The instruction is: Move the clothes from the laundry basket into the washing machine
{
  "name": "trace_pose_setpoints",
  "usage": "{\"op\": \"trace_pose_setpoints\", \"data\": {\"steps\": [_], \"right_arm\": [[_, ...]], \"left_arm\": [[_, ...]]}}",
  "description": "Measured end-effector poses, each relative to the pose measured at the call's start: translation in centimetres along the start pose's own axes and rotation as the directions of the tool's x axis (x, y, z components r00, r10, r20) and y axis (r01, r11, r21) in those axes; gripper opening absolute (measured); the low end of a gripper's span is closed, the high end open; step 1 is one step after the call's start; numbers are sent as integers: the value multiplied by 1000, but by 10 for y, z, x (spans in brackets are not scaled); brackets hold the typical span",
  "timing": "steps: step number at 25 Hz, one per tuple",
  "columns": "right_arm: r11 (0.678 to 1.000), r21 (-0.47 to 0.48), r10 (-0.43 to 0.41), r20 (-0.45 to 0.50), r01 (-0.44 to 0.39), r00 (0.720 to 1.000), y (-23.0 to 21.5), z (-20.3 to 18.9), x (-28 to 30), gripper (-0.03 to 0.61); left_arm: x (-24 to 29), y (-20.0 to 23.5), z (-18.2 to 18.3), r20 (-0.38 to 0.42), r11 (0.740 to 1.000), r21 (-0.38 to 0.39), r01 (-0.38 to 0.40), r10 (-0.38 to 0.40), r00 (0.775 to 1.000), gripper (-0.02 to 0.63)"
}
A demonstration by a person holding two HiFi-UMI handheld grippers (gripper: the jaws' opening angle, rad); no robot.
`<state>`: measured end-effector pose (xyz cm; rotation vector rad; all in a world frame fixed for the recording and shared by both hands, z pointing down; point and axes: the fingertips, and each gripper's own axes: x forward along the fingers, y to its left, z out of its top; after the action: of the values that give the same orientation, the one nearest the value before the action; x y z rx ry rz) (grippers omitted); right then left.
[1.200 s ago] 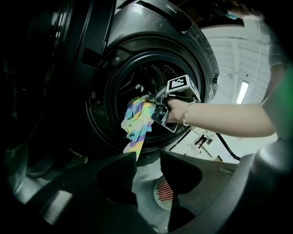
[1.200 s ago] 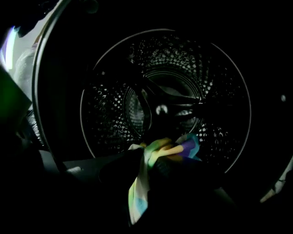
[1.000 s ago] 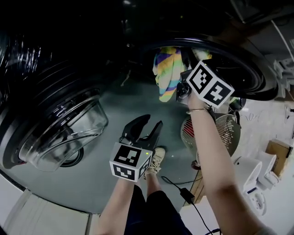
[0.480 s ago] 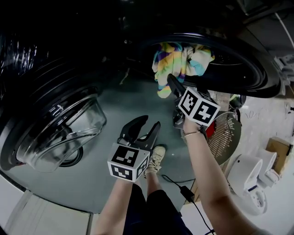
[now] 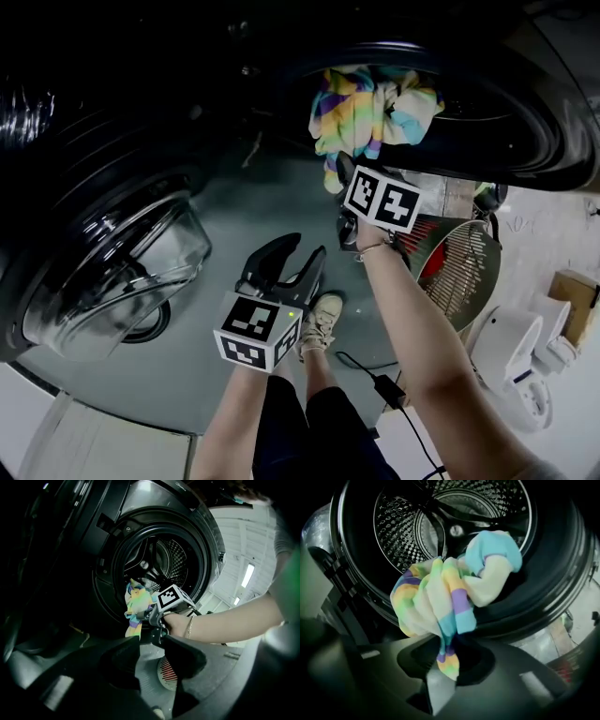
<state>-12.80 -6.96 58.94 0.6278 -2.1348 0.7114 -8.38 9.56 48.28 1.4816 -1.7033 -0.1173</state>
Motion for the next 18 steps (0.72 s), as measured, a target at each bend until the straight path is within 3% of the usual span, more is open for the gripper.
{"op": "trace_pose_setpoints", "data": {"steps": [2, 7, 12, 18], "right_arm": [[999, -13, 38, 11, -38, 999, 7, 10, -3, 55], [991, -79, 118, 197, -105, 973, 25, 49, -40, 49], [991, -106, 113, 368, -79, 923, 30, 106, -70, 49], [990, -118, 124, 502, -74, 856, 38, 171, -89, 49]], "left_arm": [[1, 1, 2, 4, 1000, -1, -3, 3, 1000, 278], [1, -4, 11, 15, 1000, 6, -3, 3, 1000, 269], [1, -13, 22, 23, 1000, 16, 5, -6, 1000, 268], [3, -19, 33, 30, 1000, 30, 9, -10, 999, 267]]}}
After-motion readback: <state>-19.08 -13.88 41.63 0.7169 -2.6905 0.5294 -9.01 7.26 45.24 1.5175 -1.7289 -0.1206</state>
